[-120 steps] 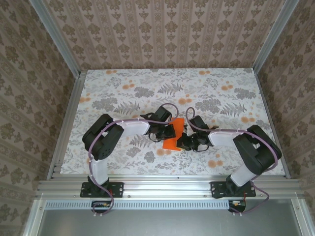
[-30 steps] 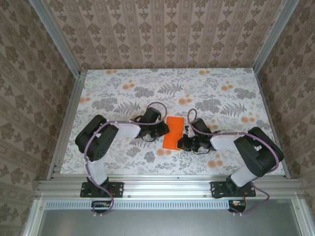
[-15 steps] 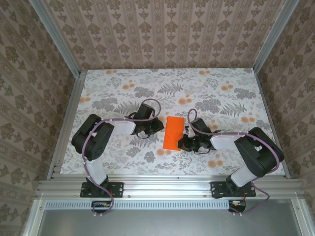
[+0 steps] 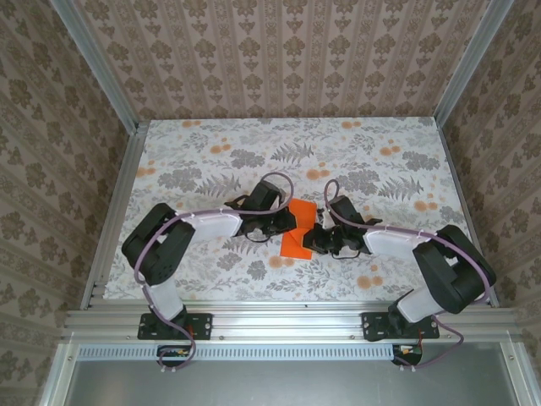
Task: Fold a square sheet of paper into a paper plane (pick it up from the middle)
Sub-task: Fold the triangle a second time at the center of the table.
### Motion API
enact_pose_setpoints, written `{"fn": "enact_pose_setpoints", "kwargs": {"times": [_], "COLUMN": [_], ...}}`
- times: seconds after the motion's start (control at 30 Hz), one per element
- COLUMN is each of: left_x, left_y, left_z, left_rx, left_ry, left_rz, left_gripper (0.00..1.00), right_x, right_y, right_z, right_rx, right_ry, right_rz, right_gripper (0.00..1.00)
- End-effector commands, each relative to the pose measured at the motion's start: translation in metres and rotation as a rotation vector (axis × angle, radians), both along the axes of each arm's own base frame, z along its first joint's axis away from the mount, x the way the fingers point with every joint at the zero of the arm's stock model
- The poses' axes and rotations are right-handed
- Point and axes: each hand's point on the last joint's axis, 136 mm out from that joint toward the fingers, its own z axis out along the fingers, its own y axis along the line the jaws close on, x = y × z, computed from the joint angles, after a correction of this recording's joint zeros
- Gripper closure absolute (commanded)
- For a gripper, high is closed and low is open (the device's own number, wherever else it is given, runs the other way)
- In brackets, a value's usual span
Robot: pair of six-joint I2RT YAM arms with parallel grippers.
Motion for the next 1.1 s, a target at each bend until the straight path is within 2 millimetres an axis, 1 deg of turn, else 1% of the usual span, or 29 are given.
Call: {"fn": "enact_pose_setpoints", "kwargs": {"times": [0.0,0.1,0.17,0.3,0.37,0.43,0.5,0.6,0.73,0.8,0.97,1.07], "left_x": [-0.001,-0.002,-0.002,-0.005,-0.007,-0.007,-0.009,-0.01,-0.012,-0.013,-0.013,-0.013], "left_y": [-0.004,-0.003,-0.002,0.002,0.003,0.005,0.008,0.012,0.013,0.014,0.014,0.014], "left_z": [-0.015,-0.024,-0.028,-0.035,-0.036,-0.037,-0.04,-0.043,-0.047,-0.05,-0.051,-0.052], "left_rx": [0.017,0.035,0.047,0.076,0.088,0.1,0.117,0.134,0.142,0.15,0.151,0.154], "left_ry": [0.041,0.061,0.068,0.081,0.082,0.081,0.085,0.088,0.099,0.104,0.106,0.108], "left_rz": [0.001,0.005,0.008,0.004,0.0,-0.001,0.001,0.006,0.008,0.01,0.012,0.011], "left_gripper": [0.88,0.88,0.88,0.88,0.89,0.89,0.89,0.89,0.9,0.9,0.9,0.9], "right_x": [0.001,0.005,0.005,-0.001,-0.006,-0.011,-0.018,-0.029,-0.037,-0.041,-0.05,-0.06], "right_y": [0.004,0.006,0.01,0.016,0.011,0.002,-0.004,-0.009,-0.007,-0.011,-0.023,-0.031], "right_z": [0.009,0.002,-0.002,-0.019,-0.03,-0.04,-0.048,-0.051,-0.042,-0.04,-0.045,-0.051], "right_rx": [0.009,-0.004,0.005,-0.01,-0.045,-0.097,-0.124,-0.125,-0.049,-0.05,-0.011,-0.012], "right_ry": [0.017,0.032,0.048,0.105,0.134,0.153,0.179,0.196,0.183,0.182,0.197,0.217], "right_rz": [0.019,0.016,0.032,0.083,0.092,0.089,0.091,0.101,0.104,0.096,0.048,0.035], "right_gripper": [0.9,0.9,0.89,0.87,0.87,0.87,0.87,0.86,0.84,0.84,0.83,0.83]}}
